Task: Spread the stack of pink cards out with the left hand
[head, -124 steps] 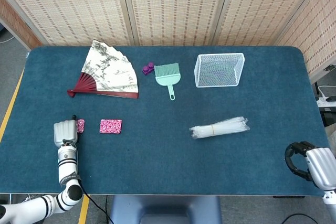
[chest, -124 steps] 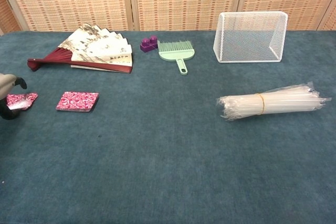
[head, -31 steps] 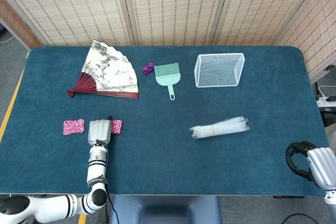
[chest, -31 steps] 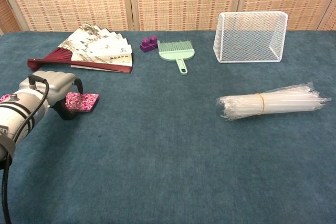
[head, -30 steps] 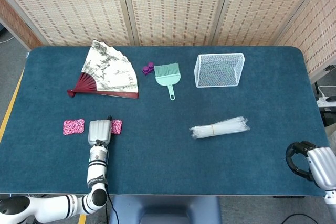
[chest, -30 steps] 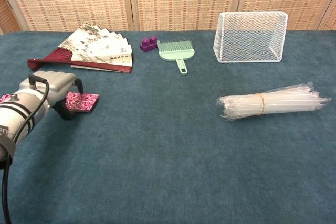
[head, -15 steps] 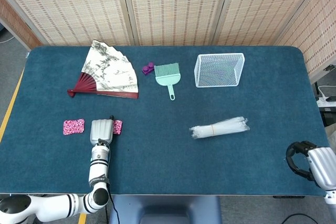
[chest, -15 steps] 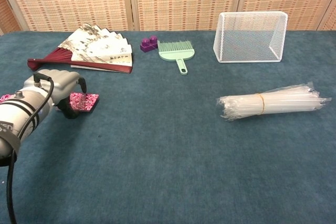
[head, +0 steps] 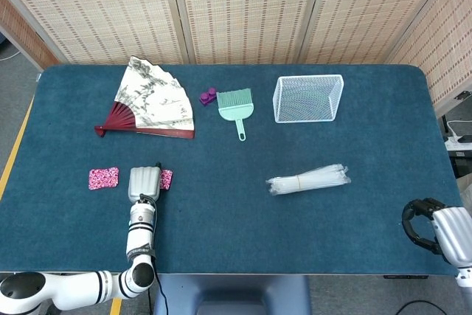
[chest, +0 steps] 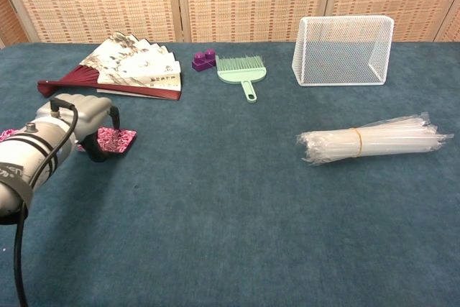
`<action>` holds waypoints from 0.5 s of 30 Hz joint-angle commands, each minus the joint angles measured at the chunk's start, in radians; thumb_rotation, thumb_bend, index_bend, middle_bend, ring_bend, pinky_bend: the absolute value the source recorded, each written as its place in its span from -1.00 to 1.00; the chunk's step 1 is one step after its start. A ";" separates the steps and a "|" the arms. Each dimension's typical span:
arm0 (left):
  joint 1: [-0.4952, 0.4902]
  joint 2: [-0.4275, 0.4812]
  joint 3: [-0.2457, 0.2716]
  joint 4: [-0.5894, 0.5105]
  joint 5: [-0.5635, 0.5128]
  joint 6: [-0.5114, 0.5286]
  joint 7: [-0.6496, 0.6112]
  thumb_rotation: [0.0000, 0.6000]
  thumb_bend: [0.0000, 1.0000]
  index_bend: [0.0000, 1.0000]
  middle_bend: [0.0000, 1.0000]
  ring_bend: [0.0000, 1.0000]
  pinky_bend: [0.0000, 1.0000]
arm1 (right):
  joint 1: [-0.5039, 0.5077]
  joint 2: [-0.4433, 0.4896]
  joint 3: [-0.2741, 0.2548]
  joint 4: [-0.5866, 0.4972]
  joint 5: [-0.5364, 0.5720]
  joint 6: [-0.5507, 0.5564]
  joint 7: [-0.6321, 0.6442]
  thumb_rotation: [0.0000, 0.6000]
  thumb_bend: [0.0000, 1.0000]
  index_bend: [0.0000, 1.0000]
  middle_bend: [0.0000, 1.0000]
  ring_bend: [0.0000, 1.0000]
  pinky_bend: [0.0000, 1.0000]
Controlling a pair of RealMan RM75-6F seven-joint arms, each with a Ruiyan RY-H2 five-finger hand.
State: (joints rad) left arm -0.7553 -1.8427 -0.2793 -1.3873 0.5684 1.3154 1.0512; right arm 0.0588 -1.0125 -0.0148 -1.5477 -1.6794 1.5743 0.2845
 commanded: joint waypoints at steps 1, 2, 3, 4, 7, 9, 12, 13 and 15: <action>0.001 0.001 0.002 -0.002 0.005 0.003 -0.005 1.00 -0.30 -0.26 1.00 1.00 1.00 | 0.000 0.000 0.000 0.000 0.000 0.000 0.000 1.00 -0.08 0.29 0.16 0.04 0.60; 0.002 0.002 0.004 -0.003 0.009 0.003 -0.008 1.00 -0.29 -0.24 1.00 1.00 1.00 | 0.000 0.000 0.000 0.000 0.000 0.000 0.001 1.00 -0.08 0.29 0.16 0.04 0.60; 0.002 0.002 0.004 -0.004 0.010 0.003 -0.009 1.00 -0.29 -0.22 1.00 1.00 1.00 | 0.000 0.000 0.000 0.000 0.000 0.000 0.001 1.00 -0.08 0.29 0.16 0.04 0.60; 0.003 0.002 0.004 -0.004 0.011 0.004 -0.010 1.00 -0.29 -0.20 1.00 1.00 1.00 | 0.000 0.000 0.000 0.000 0.000 0.000 0.001 1.00 -0.08 0.29 0.16 0.04 0.60; 0.006 0.006 0.008 -0.009 0.021 0.007 -0.017 1.00 -0.27 -0.10 1.00 1.00 1.00 | 0.000 0.000 0.000 0.000 0.001 -0.001 0.000 1.00 -0.08 0.28 0.16 0.04 0.60; 0.015 0.015 0.016 -0.023 0.035 0.017 -0.028 1.00 -0.26 -0.04 1.00 1.00 1.00 | 0.001 -0.001 0.000 0.000 0.000 -0.003 -0.003 1.00 -0.08 0.28 0.16 0.04 0.60; 0.030 0.033 0.034 -0.042 0.059 0.028 -0.042 1.00 -0.26 0.00 1.00 1.00 1.00 | 0.002 -0.002 0.000 -0.001 0.000 -0.004 -0.006 1.00 -0.08 0.28 0.16 0.04 0.60; 0.034 0.038 0.038 -0.047 0.066 0.032 -0.046 1.00 -0.26 0.01 1.00 1.00 1.00 | 0.002 -0.003 0.000 -0.001 0.000 -0.004 -0.007 1.00 -0.08 0.29 0.16 0.04 0.60; 0.045 0.050 0.049 -0.060 0.080 0.040 -0.055 1.00 -0.25 0.03 1.00 1.00 1.00 | 0.002 -0.003 -0.001 -0.002 0.000 -0.006 -0.009 1.00 -0.08 0.28 0.16 0.04 0.60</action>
State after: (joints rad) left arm -0.7153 -1.7977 -0.2350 -1.4422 0.6435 1.3515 1.0010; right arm 0.0606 -1.0152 -0.0155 -1.5493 -1.6792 1.5685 0.2755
